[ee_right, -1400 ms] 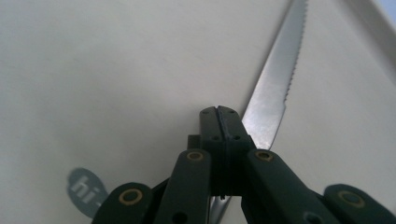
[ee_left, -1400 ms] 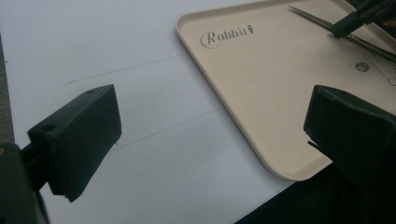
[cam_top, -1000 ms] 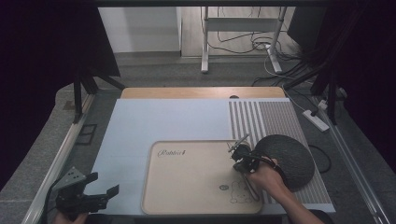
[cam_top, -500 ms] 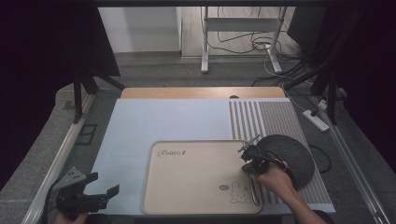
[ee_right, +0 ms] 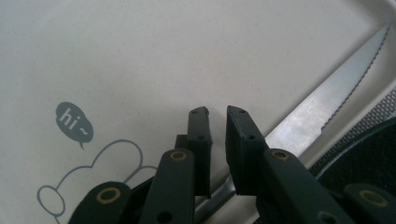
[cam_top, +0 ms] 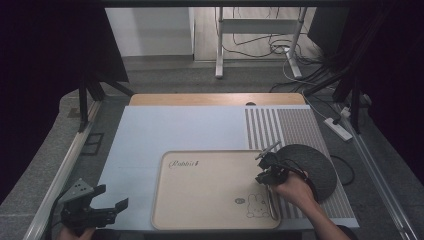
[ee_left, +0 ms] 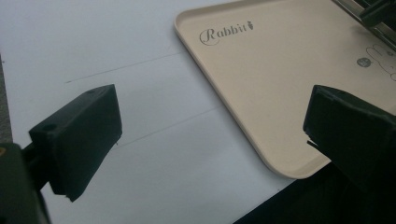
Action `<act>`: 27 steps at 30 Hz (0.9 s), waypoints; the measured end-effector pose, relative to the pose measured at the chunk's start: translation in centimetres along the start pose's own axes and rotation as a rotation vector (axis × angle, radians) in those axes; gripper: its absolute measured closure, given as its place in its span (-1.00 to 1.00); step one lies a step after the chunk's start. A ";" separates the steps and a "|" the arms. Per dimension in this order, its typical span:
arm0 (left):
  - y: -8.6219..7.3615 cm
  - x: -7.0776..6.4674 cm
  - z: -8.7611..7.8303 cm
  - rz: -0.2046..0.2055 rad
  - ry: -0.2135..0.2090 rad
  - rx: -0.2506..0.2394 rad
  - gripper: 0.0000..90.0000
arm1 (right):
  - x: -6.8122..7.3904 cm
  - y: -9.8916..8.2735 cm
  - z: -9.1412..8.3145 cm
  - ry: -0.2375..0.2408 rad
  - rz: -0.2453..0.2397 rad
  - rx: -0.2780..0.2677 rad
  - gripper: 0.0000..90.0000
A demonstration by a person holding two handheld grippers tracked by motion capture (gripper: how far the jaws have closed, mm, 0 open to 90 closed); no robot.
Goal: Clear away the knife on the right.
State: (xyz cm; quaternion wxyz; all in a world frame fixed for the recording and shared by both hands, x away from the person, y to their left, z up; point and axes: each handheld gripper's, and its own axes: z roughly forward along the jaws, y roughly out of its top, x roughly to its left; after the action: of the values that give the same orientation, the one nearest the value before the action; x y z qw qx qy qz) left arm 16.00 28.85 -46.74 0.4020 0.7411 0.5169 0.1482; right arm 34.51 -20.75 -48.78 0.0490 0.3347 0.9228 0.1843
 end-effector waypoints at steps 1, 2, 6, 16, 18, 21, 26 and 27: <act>0.0 0.0 0.0 0.000 0.000 0.000 -0.90 | 0.0 0.1 -0.1 0.000 -0.002 -0.002 0.69; 0.0 0.0 0.0 0.000 0.000 0.000 -0.90 | 0.1 0.1 -0.1 0.001 -0.002 -0.010 0.67; 0.0 0.0 0.0 -0.002 -0.002 -0.001 -0.90 | 0.0 0.3 -0.5 -0.003 0.000 -0.036 0.51; 0.0 0.1 0.0 -0.004 -0.002 -0.002 -0.90 | -0.2 0.4 -0.9 -0.003 0.024 -0.090 -0.01; 0.0 0.0 0.0 -0.006 -0.003 -0.002 -0.90 | -0.2 0.5 -1.0 0.004 0.021 -0.092 -0.16; 0.0 0.0 0.0 -0.004 -0.003 -0.003 -0.90 | -0.2 0.5 -1.0 -0.014 0.019 -0.103 -0.38; 0.0 0.1 0.0 -0.007 -0.004 -0.003 -0.90 | -0.3 0.3 -1.3 0.013 0.029 -0.112 -0.55; 0.0 0.1 0.0 -0.007 -0.004 -0.003 -0.90 | -0.3 0.3 -1.3 0.013 0.029 -0.112 -0.55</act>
State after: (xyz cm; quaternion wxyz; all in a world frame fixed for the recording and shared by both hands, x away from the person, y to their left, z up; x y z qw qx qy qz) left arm 16.00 28.92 -46.76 0.4049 0.7389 0.5185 0.1462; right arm 34.66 -21.12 -47.43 0.0592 0.3437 0.9063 0.2386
